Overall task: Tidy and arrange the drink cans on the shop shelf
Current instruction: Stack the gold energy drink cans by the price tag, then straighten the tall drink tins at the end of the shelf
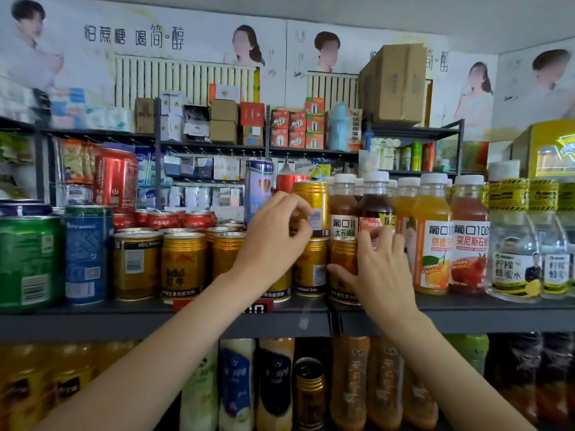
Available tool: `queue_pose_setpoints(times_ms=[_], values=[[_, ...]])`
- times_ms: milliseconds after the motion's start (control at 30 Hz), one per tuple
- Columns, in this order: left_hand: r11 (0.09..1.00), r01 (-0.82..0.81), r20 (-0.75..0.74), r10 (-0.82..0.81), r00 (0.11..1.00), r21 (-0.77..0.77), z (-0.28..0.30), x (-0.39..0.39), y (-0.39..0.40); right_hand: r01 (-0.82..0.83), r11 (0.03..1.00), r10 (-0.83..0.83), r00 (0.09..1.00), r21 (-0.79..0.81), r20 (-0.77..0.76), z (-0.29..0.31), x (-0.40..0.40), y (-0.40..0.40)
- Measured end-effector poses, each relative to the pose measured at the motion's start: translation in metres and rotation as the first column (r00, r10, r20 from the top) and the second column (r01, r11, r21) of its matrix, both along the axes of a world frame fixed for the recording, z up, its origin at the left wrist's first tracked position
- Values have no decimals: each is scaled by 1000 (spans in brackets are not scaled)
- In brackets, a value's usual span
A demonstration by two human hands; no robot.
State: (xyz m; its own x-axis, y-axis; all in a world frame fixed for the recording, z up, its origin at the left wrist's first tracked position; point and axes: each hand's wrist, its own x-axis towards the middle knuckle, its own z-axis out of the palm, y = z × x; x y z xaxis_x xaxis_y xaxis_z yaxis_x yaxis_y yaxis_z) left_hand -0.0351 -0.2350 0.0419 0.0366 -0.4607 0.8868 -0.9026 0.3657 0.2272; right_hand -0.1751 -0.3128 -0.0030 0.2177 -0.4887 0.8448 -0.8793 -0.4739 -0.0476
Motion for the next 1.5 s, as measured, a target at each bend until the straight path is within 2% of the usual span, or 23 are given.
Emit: queue_pose_setpoints(times_ms=[100,233,333,400,467,567,733,833,900,967,1033,1100,1167,1233,1300,1433,1500], values=[[996,-80,-55,81,995,32,2,29,8,-1,997,5,998,-76,58,11,4,7],[967,-198,-34,206,978,158,11,75,23,-218,956,245,961,-194,127,45,33,23],[948,-201,10,205,979,248,15,106,37,-351,927,368,919,-129,140,70,72,30],[941,-180,34,178,983,285,17,123,45,-376,923,384,912,-78,147,87,100,30],[935,-146,35,142,989,324,20,136,52,-334,942,333,936,-13,115,102,126,26],[930,-116,44,107,993,347,21,149,56,-130,991,129,991,18,32,119,158,16],[945,-50,41,38,998,323,24,158,54,40,988,-50,996,146,67,123,187,-3],[953,-25,-2,27,1000,302,23,165,50,71,991,-82,993,117,89,118,193,-6],[961,0,-20,6,1000,278,23,169,47,-18,998,8,987,60,162,116,193,-6],[972,38,-41,-29,999,233,24,171,45,-211,977,215,946,-40,242,112,191,-3],[979,88,-86,-74,994,185,26,170,44,-472,871,489,807,-136,330,109,188,5],[984,117,-127,-100,987,134,28,167,43,-651,731,675,646,-205,357,109,183,19],[977,206,-225,-189,956,55,32,165,46,-733,636,767,567,-241,299,112,175,34],[944,328,-344,-320,883,-36,40,163,54,-776,582,813,546,-243,204,116,170,49],[910,401,-393,-409,824,-106,47,161,66,-783,571,818,569,-247,85,119,169,61],[931,342,-325,-366,872,-128,54,165,88,-735,623,715,674,-268,-188,118,181,76],[930,332,-403,-367,838,-157,52,172,99,-692,652,629,722,-309,-290,119,191,80]])
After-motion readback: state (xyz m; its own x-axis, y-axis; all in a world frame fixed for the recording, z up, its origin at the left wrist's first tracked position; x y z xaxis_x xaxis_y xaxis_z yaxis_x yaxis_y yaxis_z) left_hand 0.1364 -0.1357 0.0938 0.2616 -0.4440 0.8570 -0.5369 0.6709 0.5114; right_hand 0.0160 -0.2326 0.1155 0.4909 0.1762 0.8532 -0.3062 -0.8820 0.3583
